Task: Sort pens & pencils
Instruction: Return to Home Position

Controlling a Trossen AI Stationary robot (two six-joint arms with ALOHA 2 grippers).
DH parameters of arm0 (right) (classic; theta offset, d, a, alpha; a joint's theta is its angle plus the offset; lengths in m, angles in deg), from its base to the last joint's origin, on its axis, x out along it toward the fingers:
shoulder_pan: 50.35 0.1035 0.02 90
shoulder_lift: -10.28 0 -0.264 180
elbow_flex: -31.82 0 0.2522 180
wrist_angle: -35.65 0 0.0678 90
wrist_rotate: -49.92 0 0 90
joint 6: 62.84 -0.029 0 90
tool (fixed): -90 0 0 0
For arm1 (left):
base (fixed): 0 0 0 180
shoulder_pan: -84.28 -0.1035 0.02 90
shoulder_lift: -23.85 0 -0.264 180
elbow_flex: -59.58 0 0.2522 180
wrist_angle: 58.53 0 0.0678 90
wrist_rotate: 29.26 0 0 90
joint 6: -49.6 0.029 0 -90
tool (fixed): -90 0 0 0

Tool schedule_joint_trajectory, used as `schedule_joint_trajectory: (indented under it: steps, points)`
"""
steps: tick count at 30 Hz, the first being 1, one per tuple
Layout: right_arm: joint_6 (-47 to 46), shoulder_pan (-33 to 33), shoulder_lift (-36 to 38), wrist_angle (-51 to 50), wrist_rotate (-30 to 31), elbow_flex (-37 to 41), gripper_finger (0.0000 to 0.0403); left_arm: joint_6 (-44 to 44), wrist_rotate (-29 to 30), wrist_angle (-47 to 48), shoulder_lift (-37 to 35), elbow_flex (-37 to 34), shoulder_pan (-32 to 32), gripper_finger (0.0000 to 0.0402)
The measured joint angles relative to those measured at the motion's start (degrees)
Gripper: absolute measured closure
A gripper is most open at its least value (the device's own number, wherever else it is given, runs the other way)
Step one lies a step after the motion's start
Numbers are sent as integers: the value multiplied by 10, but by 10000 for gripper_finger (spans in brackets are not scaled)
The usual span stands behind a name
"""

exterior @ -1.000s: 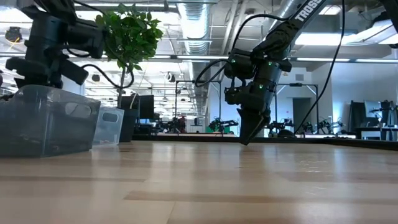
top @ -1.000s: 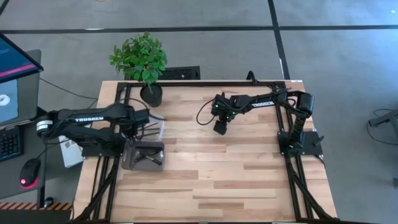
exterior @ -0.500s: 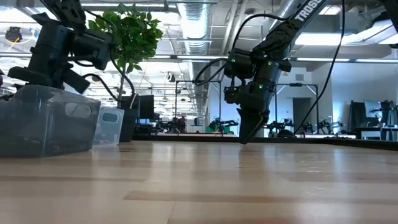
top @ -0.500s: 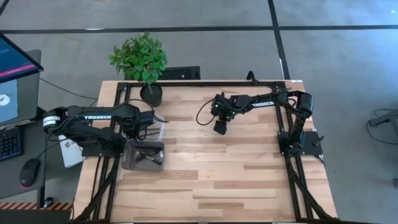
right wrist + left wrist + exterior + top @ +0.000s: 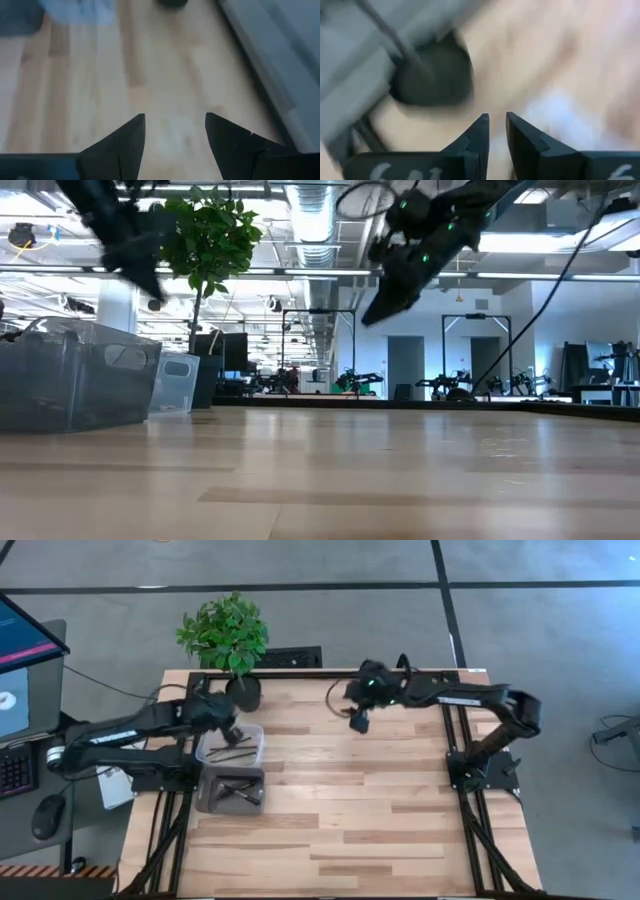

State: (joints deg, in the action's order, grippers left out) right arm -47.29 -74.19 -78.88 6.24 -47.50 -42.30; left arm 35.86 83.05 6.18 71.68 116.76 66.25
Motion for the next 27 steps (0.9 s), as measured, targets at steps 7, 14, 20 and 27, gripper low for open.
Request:
schedule_joint_trajectory:
  steps: [7,14,20,27]
  points:
    - [41,-75,97,8,-5,2,173,162,61,-283,-60,-8,-5,345]
    - [25,-173,223,129,-115,129,173,259,69,-383,-77,-38,-43,345]
    - [-16,-220,343,224,-116,275,173,241,69,-418,-176,-132,-69,345]
    - [-47,-217,480,289,-116,381,173,242,45,-482,-299,-254,-69,345]
